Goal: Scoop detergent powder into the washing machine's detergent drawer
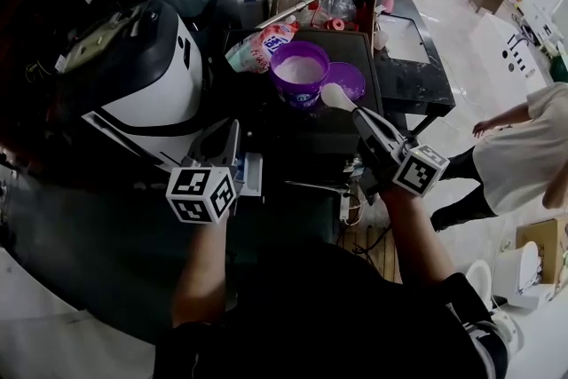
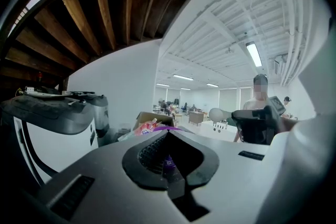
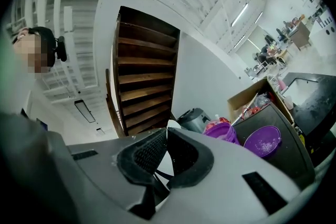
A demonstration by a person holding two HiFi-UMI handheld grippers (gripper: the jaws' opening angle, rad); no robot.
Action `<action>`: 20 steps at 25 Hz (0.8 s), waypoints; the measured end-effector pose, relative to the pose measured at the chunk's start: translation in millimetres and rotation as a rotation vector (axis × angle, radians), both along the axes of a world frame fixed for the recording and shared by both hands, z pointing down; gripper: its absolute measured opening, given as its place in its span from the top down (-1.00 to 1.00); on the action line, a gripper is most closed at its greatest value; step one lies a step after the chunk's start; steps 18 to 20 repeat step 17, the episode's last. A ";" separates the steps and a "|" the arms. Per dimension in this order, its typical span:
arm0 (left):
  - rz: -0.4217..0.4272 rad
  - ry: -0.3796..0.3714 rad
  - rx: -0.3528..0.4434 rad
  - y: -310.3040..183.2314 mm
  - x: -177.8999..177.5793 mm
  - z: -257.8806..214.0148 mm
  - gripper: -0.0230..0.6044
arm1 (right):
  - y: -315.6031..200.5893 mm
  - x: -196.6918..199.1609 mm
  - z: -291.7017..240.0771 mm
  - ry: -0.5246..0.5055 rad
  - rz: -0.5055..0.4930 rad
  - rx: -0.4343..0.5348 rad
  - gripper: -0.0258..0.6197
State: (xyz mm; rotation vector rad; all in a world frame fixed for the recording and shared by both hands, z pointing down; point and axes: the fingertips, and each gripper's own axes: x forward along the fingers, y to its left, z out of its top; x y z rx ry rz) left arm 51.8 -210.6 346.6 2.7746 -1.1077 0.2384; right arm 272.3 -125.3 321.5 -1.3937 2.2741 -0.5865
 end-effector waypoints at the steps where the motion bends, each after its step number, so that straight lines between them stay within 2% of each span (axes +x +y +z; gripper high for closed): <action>1: 0.001 0.000 0.001 -1.1 -0.9 -0.5 0.90 | -0.5 -1.0 -0.8 0.003 -0.001 0.001 0.86; 20: 0.008 -0.001 0.002 -0.4 -1.9 -0.5 0.90 | 4.1 -4.4 2.2 0.007 0.001 -0.007 0.86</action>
